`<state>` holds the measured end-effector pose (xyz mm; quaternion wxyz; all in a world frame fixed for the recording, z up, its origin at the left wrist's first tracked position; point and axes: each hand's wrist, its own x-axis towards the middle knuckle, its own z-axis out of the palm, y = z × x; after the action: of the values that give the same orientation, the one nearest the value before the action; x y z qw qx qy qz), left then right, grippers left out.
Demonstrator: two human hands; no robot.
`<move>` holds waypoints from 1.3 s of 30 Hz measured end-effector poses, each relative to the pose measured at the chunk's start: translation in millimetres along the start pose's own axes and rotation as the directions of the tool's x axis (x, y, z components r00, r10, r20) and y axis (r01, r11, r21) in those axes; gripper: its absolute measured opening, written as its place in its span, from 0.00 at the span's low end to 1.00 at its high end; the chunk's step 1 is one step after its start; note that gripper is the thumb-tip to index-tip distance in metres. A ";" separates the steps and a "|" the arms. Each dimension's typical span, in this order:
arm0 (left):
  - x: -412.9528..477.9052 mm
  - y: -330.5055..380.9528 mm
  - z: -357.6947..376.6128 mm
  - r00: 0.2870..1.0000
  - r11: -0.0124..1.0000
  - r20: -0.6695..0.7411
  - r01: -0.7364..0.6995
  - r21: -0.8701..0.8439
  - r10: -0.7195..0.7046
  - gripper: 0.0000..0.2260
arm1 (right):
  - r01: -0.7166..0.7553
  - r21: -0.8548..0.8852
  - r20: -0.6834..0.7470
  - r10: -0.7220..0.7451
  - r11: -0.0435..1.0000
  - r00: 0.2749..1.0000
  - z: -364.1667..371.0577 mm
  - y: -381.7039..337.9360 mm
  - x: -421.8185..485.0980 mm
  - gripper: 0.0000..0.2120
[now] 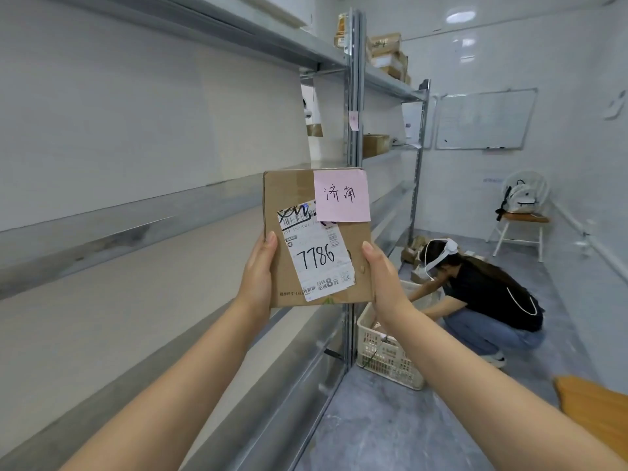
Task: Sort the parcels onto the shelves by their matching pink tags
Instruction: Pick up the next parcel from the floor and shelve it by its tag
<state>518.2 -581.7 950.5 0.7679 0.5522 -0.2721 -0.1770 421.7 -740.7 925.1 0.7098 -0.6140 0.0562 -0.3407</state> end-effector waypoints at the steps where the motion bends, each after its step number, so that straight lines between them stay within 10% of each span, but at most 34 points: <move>1: 3.5 -2.3 4.0 1.000 1.000 0.006 0.004 -0.006 -0.004 0.19 | 0.002 -0.001 0.006 -0.002 1.000 1.000 -5.6 0.5 3.2 0.27; 39: 331.8 -78.7 177.1 0.981 0.985 0.120 -0.163 0.054 0.156 0.21 | 0.001 -0.163 -0.091 -0.016 0.987 0.996 -199.4 16.8 315.8 0.32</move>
<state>673.6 -930.4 992.9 0.7446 0.5418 -0.3647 -0.1375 569.9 -1081.1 968.9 0.6523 -0.6539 0.1140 -0.3659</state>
